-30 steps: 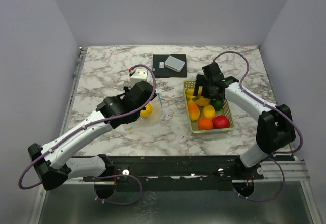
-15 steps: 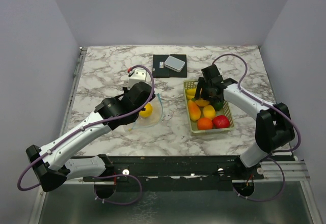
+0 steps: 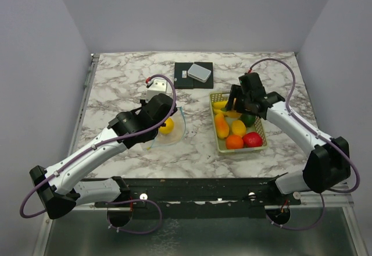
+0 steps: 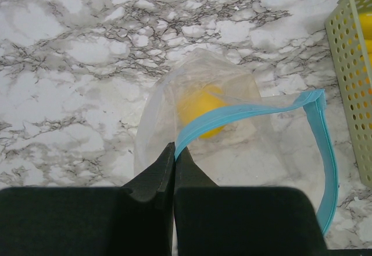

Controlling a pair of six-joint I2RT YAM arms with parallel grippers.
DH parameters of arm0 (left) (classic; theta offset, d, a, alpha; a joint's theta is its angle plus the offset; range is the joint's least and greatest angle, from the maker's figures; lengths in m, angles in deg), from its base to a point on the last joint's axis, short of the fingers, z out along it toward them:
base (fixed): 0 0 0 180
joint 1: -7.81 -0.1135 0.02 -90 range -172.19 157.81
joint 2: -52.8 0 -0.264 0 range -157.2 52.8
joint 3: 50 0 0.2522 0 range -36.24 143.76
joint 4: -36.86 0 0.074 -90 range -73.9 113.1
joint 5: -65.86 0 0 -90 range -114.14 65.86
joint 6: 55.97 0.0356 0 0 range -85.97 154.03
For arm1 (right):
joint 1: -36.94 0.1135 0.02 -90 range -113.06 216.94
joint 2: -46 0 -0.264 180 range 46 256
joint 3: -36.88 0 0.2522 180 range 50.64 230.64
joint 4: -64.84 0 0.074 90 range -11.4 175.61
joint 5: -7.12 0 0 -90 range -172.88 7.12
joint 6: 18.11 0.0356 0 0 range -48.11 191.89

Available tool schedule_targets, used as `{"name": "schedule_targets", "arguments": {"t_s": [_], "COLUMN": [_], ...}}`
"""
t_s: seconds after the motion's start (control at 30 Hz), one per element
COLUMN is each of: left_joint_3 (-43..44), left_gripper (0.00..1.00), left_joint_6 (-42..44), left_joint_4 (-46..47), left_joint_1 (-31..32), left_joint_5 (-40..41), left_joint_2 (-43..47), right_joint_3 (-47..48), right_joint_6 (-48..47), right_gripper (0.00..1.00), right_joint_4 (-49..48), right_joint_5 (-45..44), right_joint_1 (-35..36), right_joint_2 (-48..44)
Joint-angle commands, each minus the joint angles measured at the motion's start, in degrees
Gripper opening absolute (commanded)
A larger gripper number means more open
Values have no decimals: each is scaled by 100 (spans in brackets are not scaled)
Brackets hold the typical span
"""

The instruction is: Place the food in the zip-top bag and seal the zipper

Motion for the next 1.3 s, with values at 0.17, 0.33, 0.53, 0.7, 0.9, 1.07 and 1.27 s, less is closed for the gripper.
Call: {"name": "schedule_targets", "arguments": {"t_s": [0.17,0.33,0.53,0.7,0.9,1.07,1.27], "left_joint_3": [119,128,175,189,215,218,224], "left_gripper": [0,0,0,0,0,0,0], "left_joint_6": [-63,-72,-63,-44,-19,-12,-25], "left_joint_4": [49,54,64,50,52,52,51], "left_joint_1": [-22,-20,-18,-19,-20,-20,-18], "left_joint_5": [-128,-156,-106,-118,-139,-177,-213], "left_joint_2": [-32,-104,-118,-128,-109,-134,-127], "right_joint_3": [24,105,297,511,762,851,885], "right_joint_6": [-477,-596,-668,-769,-843,-881,-810], "right_gripper": [26,26,26,26,27,27,27], "right_joint_4": [-168,-372,-590,-789,-916,-1044,-1310], "right_joint_5": [1421,2007,2333,2370,2324,2355,2374], "right_joint_1": [69,387,1045,1635,2179,2458,2735], "right_joint_2": [-1121,-1554,-1739,-1717,-1473,-1213,-842]}}
